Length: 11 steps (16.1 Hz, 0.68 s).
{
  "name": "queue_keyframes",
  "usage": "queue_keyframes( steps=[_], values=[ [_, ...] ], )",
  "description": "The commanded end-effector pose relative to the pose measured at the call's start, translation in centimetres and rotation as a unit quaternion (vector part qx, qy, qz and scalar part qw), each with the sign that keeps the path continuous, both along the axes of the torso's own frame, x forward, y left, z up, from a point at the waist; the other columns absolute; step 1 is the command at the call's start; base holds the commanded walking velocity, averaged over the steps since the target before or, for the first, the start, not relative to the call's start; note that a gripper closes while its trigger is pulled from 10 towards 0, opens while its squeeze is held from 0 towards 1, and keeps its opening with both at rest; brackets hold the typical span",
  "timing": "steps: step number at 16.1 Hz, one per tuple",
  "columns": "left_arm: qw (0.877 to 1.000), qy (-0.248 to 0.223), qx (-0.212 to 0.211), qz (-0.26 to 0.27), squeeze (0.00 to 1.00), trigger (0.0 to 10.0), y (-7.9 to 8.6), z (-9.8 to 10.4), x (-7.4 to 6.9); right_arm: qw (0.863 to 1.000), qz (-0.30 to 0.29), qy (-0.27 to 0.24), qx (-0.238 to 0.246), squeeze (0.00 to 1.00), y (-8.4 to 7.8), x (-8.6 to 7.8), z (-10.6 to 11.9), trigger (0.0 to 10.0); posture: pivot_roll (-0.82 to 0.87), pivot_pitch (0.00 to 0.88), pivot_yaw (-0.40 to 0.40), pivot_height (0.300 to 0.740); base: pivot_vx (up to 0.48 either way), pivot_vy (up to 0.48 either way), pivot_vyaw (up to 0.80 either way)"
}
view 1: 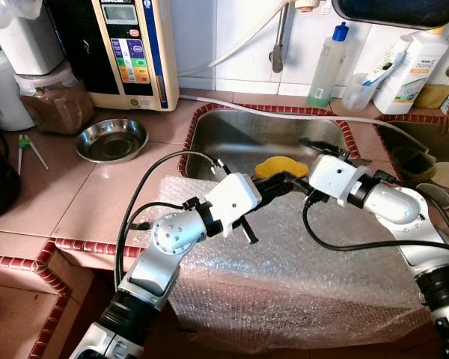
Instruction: Kitchen organization
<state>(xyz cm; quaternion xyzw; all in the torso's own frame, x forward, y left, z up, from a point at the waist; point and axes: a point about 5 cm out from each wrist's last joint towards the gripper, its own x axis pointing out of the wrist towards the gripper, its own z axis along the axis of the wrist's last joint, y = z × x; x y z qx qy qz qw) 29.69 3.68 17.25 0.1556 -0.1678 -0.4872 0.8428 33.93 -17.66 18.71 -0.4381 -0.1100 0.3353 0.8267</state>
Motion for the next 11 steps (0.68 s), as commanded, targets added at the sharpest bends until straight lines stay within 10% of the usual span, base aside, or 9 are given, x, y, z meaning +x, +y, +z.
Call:
queue_keyframes(
  steps=[1, 5, 8, 11],
  values=[
    [0.999, -0.005, -0.020, 0.033, 0.00, 0.0, -0.38, 1.02, 0.75, 0.990, 0.137, 0.011, -0.039, 1.00, 5.44, -2.23, -1.65, 10.0, 0.05, 0.076, 0.025, 0.740, 0.000, 0.000, 0.00],
    [0.999, -0.001, -0.025, 0.036, 0.00, 0.0, -0.29, 1.04, 0.86, 0.987, 0.147, 0.003, -0.057, 0.99, 5.88, -2.69, -1.73, 10.0, 0.04, 0.078, 0.025, 0.740, 0.000, 0.000, 0.00],
    [0.999, 0.002, -0.027, 0.038, 0.00, 0.0, -0.40, 1.01, 0.87, 0.988, 0.137, -0.007, -0.074, 0.00, 5.79, -2.64, -1.72, 10.0, 0.04, 0.078, 0.025, 0.740, 0.000, 0.000, 0.00],
    [0.999, 0.002, -0.026, 0.039, 0.00, 0.0, -0.34, 0.96, 0.91, 0.990, 0.110, -0.013, -0.084, 0.00, 5.06, -2.17, -1.77, 10.0, 0.04, 0.078, 0.022, 0.740, 0.000, 0.000, 0.00]
  ],
)
